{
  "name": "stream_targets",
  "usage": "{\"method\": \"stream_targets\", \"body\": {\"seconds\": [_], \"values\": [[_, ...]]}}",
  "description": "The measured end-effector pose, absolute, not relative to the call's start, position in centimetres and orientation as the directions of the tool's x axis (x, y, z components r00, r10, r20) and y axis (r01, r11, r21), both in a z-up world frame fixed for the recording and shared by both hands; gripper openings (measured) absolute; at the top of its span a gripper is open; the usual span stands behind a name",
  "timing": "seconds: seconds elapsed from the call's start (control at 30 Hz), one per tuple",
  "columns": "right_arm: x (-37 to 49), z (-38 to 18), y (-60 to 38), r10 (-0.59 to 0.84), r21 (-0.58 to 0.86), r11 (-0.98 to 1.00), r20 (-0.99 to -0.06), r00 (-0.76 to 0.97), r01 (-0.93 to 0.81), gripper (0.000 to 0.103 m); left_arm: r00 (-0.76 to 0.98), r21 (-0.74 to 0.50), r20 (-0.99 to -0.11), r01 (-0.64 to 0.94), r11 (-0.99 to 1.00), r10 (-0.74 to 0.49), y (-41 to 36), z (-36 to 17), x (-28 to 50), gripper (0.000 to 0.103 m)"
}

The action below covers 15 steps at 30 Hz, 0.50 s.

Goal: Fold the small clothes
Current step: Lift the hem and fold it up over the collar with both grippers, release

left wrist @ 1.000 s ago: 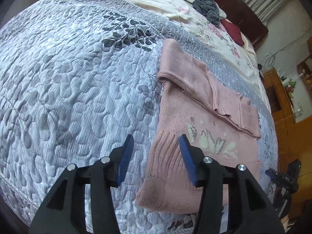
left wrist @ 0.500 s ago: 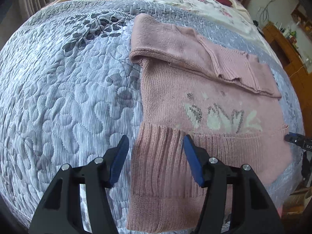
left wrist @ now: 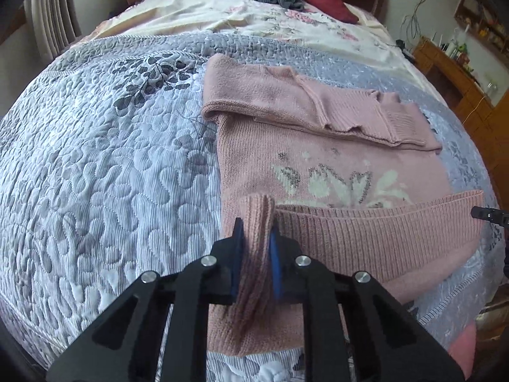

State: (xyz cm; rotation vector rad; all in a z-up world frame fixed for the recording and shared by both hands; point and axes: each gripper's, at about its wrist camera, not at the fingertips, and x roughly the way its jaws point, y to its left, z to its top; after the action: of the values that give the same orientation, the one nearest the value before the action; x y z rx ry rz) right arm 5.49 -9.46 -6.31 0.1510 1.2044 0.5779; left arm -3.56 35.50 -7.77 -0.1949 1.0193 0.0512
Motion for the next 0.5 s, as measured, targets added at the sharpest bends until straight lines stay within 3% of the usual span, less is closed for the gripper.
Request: {"method": "stream_targets", "body": {"seconds": [0.23, 0.5], "values": [[4.4, -3.1, -9.7, 0.529, 0.422, 0.832, -0.8, 0.283, -0.362, 0.01, 0.604, -0.148, -0.796, -0.135, 0.98, -0.037, 35.0, -4.7, -5.2, 0.012], [8.6, 3.0, -8.1, 0.543, 0.39, 0.824, -0.754, 0.371, -0.412, 0.01, 0.695, -0.193, -0.717, -0.123, 0.974, -0.054, 35.1, 0.8, 0.5, 0.012]]}}
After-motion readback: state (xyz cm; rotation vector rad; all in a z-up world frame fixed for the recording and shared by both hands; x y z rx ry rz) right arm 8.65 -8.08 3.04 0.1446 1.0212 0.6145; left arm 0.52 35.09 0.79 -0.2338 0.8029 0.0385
